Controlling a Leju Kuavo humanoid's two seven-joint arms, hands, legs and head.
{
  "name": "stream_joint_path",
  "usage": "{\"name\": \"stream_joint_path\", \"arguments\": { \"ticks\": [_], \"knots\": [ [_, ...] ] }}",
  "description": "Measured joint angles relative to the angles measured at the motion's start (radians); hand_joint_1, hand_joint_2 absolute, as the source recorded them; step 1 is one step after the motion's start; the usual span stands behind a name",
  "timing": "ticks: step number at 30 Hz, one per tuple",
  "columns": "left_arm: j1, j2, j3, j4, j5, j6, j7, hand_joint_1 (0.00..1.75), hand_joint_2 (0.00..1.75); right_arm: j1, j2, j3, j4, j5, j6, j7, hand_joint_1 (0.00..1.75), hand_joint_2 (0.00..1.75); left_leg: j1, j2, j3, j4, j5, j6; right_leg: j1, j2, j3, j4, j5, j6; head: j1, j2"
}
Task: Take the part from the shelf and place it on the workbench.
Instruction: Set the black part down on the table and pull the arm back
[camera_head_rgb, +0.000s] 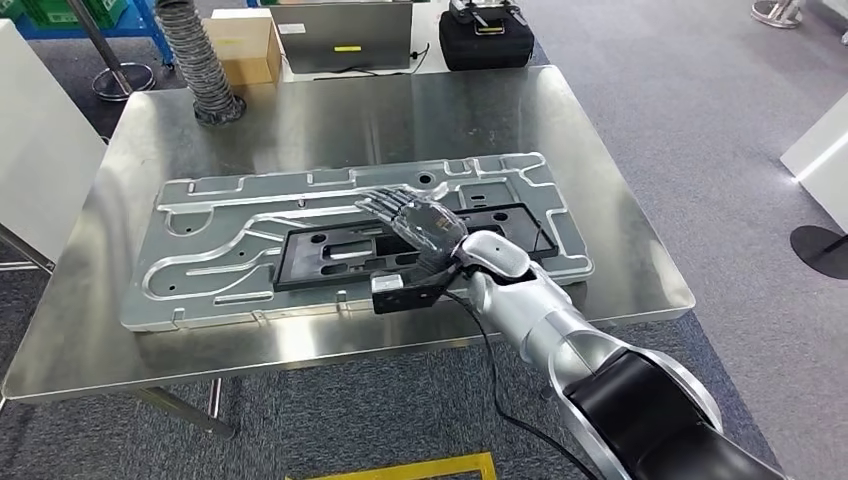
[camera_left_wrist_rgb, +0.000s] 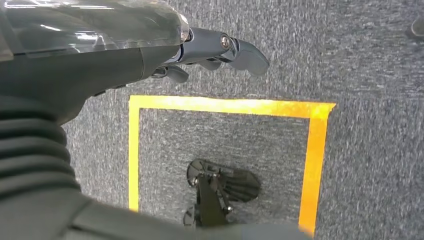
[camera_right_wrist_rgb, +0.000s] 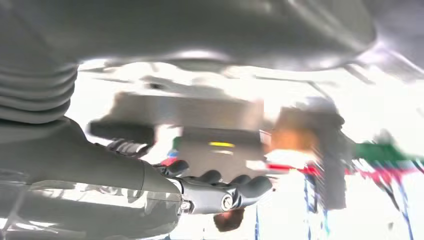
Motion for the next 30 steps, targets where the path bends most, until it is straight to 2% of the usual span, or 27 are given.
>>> {"name": "stream_joint_path", "arguments": {
  "ticks": [2, 3, 4, 5, 7, 8, 9, 12, 14, 15, 17, 18, 19, 20, 22, 24, 25, 28, 29, 30],
  "knots": [
    [-0.002, 0.0, 0.0, 0.0, -0.001, 0.0, 0.004, 0.0, 0.0, 0.024, 0.001, -0.035, -0.083, -0.194, 0.09, -0.03, 0.0, 0.0, -0.001, 0.0, -0.002, 0.0, 0.001, 0.003, -0.001, -0.001, -0.063, 0.14, -0.065, 0.005, 0.0, 0.0],
    [-0.002, 0.0, -0.001, 0.0, 0.0, 0.0, 0.006, 0.0, 0.0, 0.039, -0.002, -0.043, -0.129, -0.284, 0.124, -0.035, 0.0, 0.0, -0.001, 0.0, -0.003, 0.001, 0.001, 0.003, -0.001, -0.001, -0.087, 0.189, -0.079, 0.006, 0.0, 0.0],
    [-0.002, 0.0, -0.001, 0.0, 0.001, 0.0, 0.007, 0.0, 0.0, 0.051, -0.007, -0.046, -0.173, -0.364, 0.146, -0.038, 0.0, 0.0, -0.002, 0.0, -0.003, 0.001, 0.001, 0.003, -0.001, -0.001, -0.094, 0.204, -0.075, 0.004, 0.0, 0.0],
    [-0.002, 0.0, -0.001, 0.0, 0.003, 0.0, 0.007, 0.0, 0.0, 0.059, -0.014, -0.047, -0.217, -0.432, 0.158, -0.04, 0.0, 0.0, -0.003, -0.001, -0.003, 0.001, 0.001, 0.003, 0.0, 0.0, -0.08, 0.175, -0.051, 0.0, 0.0, 0.0],
    [-0.003, -0.002, -0.001, 0.0, 0.006, 0.0, 0.007, 0.0, 0.0, 0.062, -0.028, -0.047, -0.291, -0.517, 0.166, -0.042, 0.0, 0.0, -0.006, -0.002, -0.001, 0.001, 0.0, 0.002, 0.006, 0.0, -0.009, 0.032, 0.016, -0.015, 0.0, 0.0],
    [-0.004, -0.003, -0.001, 0.0, 0.006, 0.0, 0.007, 0.0, 0.0, 0.06, -0.033, -0.048, -0.321, -0.534, 0.169, -0.042, 0.0, 0.0, -0.008, -0.001, -0.001, 0.001, 0.0, 0.0, 0.009, -0.001, 0.022, -0.035, 0.04, -0.023, 0.0, 0.0],
    [-0.005, -0.004, -0.001, 0.0, 0.006, 0.0, 0.007, 0.0, 0.0, 0.059, -0.038, -0.048, -0.344, -0.541, 0.17, -0.042, 0.0, 0.0, -0.008, -0.001, -0.002, 0.0, 0.0, -0.003, 0.013, -0.001, 0.041, -0.077, 0.052, -0.029, 0.0, 0.0],
    [-0.008, -0.005, -0.001, 0.0, 0.009, 0.0, 0.007, 0.0, 0.0, 0.066, -0.052, -0.049, -0.4, -0.577, 0.155, -0.043, 0.0, 0.0, -0.008, 0.001, -0.001, -0.004, 0.001, -0.019, 0.016, -0.002, 0.05, -0.103, 0.057, -0.037, 0.0, 0.0],
    [-0.009, -0.004, -0.001, 0.0, 0.017, 0.0, 0.004, 0.0, 0.0, 0.073, -0.073, -0.055, -0.459, -0.647, 0.099, -0.043, 0.0, 0.0, -0.009, 0.001, -0.01, 0.018, -0.019, -0.028, 0.009, -0.004, 0.056, -0.117, 0.064, -0.042, 0.0, 0.0],
    [-0.008, -0.004, 0.0, 0.0, 0.025, 0.0, 0.002, 0.0, 0.0, 0.078, -0.09, -0.063, -0.497, -0.679, 0.057, -0.043, 0.0, 0.0, -0.008, 0.002, -0.028, 0.059, -0.045, -0.031, 0.006, -0.005, 0.059, -0.123, 0.067, -0.045, 0.0, 0.0],
    [0.0, -0.004, 0.003, 0.001, 0.047, -0.005, -0.01, 0.0, 0.0, 0.096, -0.138, -0.101, -0.578, -0.691, -0.054, -0.039, 0.0, 0.0, -0.005, 0.002, -0.088, 0.195, -0.113, -0.037, 0.005, -0.01, 0.06, -0.124, 0.067, -0.048, 0.0, 0.0],
    [0.007, -0.003, 0.007, 0.001, 0.06, -0.01, -0.019, 0.0, 0.0, 0.113, -0.166, -0.135, -0.617, -0.659, -0.11, -0.028, 0.0, 0.0, -0.004, 0.002, -0.114, 0.253, -0.132, -0.04, 0.006, -0.011, 0.061, -0.124, 0.066, -0.048, 0.0, 0.0],
    [0.015, -0.002, 0.012, 0.001, 0.074, -0.018, -0.03, 0.0, 0.0, 0.135, -0.197, -0.178, -0.657, -0.61, -0.168, -0.014, 0.0, 0.0, -0.004, 0.002, -0.126, 0.279, -0.133, -0.042, 0.006, -0.013, 0.061, -0.123, 0.064, -0.047, 0.0, 0.0],
    [0.023, 0.0, 0.018, 0.001, 0.085, -0.026, -0.04, 0.0, 0.0, 0.161, -0.226, -0.228, -0.697, -0.554, -0.216, -0.001, 0.0, 0.0, -0.003, 0.002, -0.118, 0.264, -0.114, -0.042, 0.005, -0.013, 0.063, -0.121, 0.062, -0.044, 0.0, 0.0],
    [0.036, 0.002, 0.03, 0.001, 0.103, -0.041, -0.055, 0.0, 0.0, 0.229, -0.287, -0.34, -0.777, -0.446, -0.282, 0.01, 0.0, 0.0, -0.001, 0.002, -0.055, 0.138, -0.049, -0.04, 0.004, -0.015, 0.068, -0.115, 0.054, -0.035, 0.0, 0.0],
    [0.044, 0.003, 0.041, 0.001, 0.113, -0.048, -0.059, 0.0, 0.0, 0.322, -0.338, -0.465, -0.863, -0.359, -0.327, 0.003, 0.0, 0.0, 0.0, -0.001, 0.001, 0.031, -0.016, -0.031, 0.007, -0.017, 0.068, -0.106, 0.047, -0.024, 0.0, 0.0],
    [0.047, 0.004, 0.046, 0.001, 0.118, -0.049, -0.059, 0.0, 0.0, 0.379, -0.355, -0.528, -0.907, -0.325, -0.346, -0.001, 0.0, 0.0, -0.001, -0.002, 0.011, 0.012, -0.016, -0.025, 0.01, -0.018, 0.067, -0.104, 0.046, -0.019, 0.0, 0.0],
    [0.054, 0.003, 0.057, 0.001, 0.128, -0.048, -0.055, 0.0, 0.0, 0.56, -0.382, -0.706, -1.039, -0.271, -0.385, -0.018, 0.0, 0.0, -0.003, -0.006, 0.013, 0.006, -0.015, -0.005, 0.008, -0.018, 0.069, -0.101, 0.041, -0.004, 0.0, 0.0],
    [0.054, 0.002, 0.059, 0.001, 0.13, -0.047, -0.054, 0.0, 0.0, 0.614, -0.385, -0.76, -1.077, -0.267, -0.39, -0.024, 0.0, 0.0, -0.002, -0.006, 0.013, 0.001, -0.011, 0.002, 0.006, -0.016, 0.064, -0.084, 0.022, 0.001, 0.0, 0.0],
    [0.054, 0.001, 0.06, 0.001, 0.132, -0.046, -0.053, 0.0, 0.0, 0.663, -0.386, -0.809, -1.111, -0.266, -0.394, -0.029, 0.0, 0.0, -0.001, -0.005, 0.011, -0.003, -0.007, 0.009, 0.004, -0.012, 0.051, -0.049, -0.008, 0.007, 0.0, 0.0]
  ]
}}
